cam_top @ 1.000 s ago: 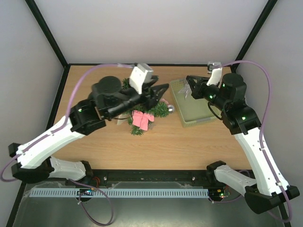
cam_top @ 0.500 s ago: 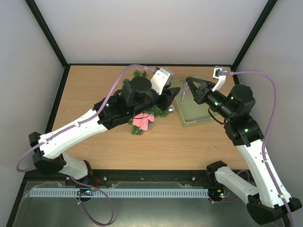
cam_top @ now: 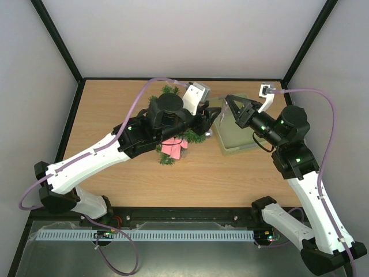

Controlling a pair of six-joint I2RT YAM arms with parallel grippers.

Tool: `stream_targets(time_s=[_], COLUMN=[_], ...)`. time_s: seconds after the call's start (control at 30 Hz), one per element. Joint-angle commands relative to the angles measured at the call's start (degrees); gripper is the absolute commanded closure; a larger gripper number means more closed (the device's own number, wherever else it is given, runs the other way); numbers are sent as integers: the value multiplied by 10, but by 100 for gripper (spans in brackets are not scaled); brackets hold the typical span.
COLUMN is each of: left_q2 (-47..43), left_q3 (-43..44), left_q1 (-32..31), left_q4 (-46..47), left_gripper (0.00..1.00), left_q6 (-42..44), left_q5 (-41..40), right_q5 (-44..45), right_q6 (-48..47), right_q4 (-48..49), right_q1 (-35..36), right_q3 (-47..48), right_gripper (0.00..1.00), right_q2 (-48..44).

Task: Decorate the small christmas tree
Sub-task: Place the decoration item on the Christmas tree.

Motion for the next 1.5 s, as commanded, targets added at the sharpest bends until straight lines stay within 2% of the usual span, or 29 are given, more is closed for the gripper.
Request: stream_targets(time_s=[0.0, 0.27, 0.5, 0.57, 0.63, 0.77, 0.9, 1.03, 1.1, 1.17, 1.33, 1.47], left_q2=[-31, -17, -10, -5, 1, 4, 7, 7, 2, -4, -32, -66], left_q3=[1, -7, -12, -10, -7, -8, -10, -9, -7, -7, -14, -33], left_q1=[-3, -2, -3, -3, -3, -3, -3, -3, -3, -3, 0, 30], left_q4=[37, 25, 26, 23, 16, 13, 8, 2, -3, -5, -3, 2], left_gripper=[51, 51, 61, 61, 57, 57, 70, 96, 97, 98, 98, 98], left_q6=[-33, -20, -10, -11, -11, -13, -9, -8, -11, -14, -28, -59], left_q5=[21, 6, 11, 16, 19, 24, 19, 19, 14, 14, 23, 69], right_q5=[-7, -13, -13, -11, -7, -2, -6, -11, -17, -17, -18, -73], right_q6=[4, 27, 35, 38, 41, 41, 46, 47, 43, 27, -71, -183], right_q4=[26, 53, 58, 60, 63, 67, 74, 74, 73, 64, 43, 104], right_q1=[2, 2, 2, 2, 2, 2, 2, 2, 2, 2, 2, 2], right_q3=[-13, -21, -25, -27, -29, -30, -32, -35, -36, -36, -55, -105], right_gripper=[95, 95, 95, 95, 95, 95, 95, 95, 93, 85, 53, 50], right_q2=[-4, -3, -3, -1, -2, -2, -1, -7, -14, -24, -55, -110])
